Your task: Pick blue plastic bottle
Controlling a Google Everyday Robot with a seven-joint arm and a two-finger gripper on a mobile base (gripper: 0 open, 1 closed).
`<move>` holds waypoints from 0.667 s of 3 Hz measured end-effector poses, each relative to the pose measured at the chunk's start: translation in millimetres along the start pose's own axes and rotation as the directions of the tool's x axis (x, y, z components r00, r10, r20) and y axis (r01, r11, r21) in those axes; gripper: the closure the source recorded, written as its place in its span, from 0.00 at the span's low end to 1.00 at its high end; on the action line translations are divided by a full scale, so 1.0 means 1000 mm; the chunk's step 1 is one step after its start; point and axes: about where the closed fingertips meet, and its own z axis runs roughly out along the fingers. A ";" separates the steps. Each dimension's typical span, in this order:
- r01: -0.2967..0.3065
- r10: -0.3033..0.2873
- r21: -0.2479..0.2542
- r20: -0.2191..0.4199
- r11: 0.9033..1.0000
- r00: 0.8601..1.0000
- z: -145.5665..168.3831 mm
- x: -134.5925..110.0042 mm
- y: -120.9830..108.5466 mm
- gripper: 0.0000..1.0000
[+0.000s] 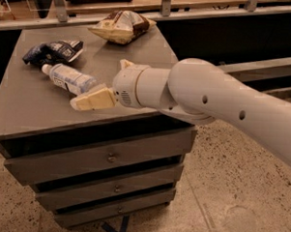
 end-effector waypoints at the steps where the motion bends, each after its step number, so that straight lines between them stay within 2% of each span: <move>1: 0.001 -0.001 0.001 0.028 1.000 1.000 0.024 0.004 -0.001 0.00; 2: -0.007 0.007 0.000 0.044 1.000 0.999 0.045 0.011 -0.001 0.00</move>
Offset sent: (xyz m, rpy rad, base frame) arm 0.0372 0.0472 -0.0405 0.0642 -0.0143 -0.0055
